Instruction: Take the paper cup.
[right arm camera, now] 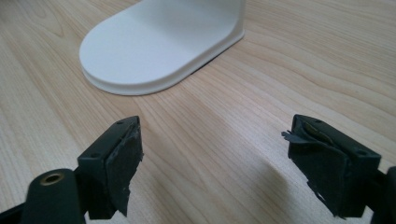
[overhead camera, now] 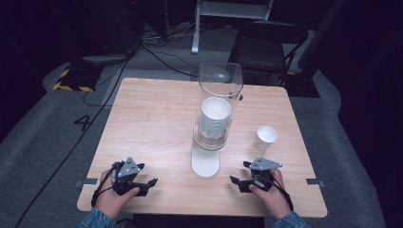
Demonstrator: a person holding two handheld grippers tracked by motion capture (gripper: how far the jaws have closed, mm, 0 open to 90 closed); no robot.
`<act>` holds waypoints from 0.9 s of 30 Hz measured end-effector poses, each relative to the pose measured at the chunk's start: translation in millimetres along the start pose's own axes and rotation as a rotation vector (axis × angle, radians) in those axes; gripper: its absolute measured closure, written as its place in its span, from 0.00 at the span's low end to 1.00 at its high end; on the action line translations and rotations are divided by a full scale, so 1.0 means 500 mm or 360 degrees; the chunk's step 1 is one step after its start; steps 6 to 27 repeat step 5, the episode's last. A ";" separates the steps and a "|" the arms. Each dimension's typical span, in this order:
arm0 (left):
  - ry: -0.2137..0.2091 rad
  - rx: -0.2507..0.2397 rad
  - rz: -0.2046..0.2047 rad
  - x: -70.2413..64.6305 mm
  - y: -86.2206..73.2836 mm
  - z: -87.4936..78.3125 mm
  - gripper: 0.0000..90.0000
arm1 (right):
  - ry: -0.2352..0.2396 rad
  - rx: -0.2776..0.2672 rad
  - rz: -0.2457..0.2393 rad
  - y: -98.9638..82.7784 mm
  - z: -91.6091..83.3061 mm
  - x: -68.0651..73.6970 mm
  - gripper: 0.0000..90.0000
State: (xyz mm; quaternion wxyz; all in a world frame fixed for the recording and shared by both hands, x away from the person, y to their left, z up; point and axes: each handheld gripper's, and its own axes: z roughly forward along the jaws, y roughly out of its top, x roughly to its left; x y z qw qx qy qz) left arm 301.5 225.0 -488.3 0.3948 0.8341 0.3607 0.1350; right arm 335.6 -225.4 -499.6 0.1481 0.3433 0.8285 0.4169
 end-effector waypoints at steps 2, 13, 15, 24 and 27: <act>0.0000 0.0004 -0.0008 0.000 0.000 -0.001 0.26 | 0.0000 0.0002 -0.0001 -0.001 0.001 0.000 0.20; 0.0007 0.0004 -0.0002 0.002 0.000 -0.001 0.26 | -0.0006 0.0003 -0.0006 0.000 0.002 0.000 0.20; 0.0007 0.0004 -0.0002 0.002 0.000 -0.001 0.26 | -0.0006 0.0003 -0.0006 0.000 0.002 0.000 0.20; 0.0007 0.0004 -0.0002 0.002 0.000 -0.001 0.26 | -0.0006 0.0003 -0.0006 0.000 0.002 0.000 0.20; 0.0007 0.0004 -0.0002 0.002 0.000 -0.001 0.26 | -0.0006 0.0003 -0.0006 0.000 0.002 0.000 0.20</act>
